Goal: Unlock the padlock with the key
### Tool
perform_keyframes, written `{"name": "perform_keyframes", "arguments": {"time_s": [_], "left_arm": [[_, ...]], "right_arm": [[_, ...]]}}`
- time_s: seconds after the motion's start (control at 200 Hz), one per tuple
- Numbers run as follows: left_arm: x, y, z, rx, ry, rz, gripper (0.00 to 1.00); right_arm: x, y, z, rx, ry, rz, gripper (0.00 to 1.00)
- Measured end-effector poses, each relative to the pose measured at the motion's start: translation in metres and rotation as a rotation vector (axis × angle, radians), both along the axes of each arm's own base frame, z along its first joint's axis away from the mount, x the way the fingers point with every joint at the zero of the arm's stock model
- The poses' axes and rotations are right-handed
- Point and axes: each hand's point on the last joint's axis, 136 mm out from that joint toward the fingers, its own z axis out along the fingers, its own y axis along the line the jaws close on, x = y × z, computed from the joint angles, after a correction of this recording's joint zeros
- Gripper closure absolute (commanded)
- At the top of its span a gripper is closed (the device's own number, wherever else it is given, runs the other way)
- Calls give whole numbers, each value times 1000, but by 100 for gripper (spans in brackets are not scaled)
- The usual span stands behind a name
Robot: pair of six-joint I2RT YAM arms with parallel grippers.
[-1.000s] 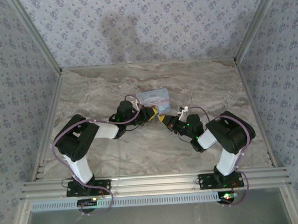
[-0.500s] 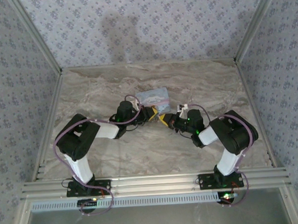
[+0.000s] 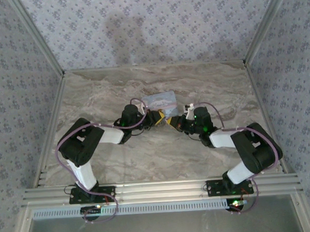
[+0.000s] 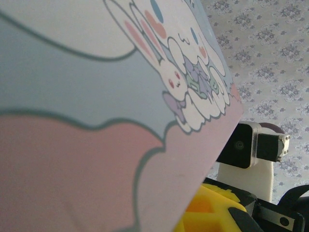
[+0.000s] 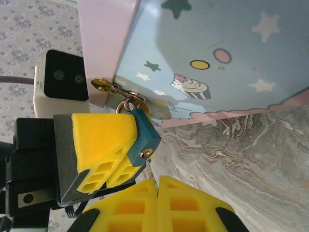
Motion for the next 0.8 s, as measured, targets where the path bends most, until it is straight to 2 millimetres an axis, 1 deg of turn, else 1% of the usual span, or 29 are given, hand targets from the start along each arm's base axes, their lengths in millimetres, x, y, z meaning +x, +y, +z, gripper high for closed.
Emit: {"name": "perform_keyframes", "arguments": {"time_s": [0.32, 0.395, 0.799], "left_arm": [[1, -2, 4, -23, -1, 1, 100], [2, -2, 3, -25, 0, 3, 100], [13, 5, -4, -13, 3, 61, 100]], "right_arm": [[1, -2, 4, 9, -32, 29, 100], [2, -1, 3, 14, -32, 33, 100], [14, 6, -7, 187, 78, -6, 100]]}}
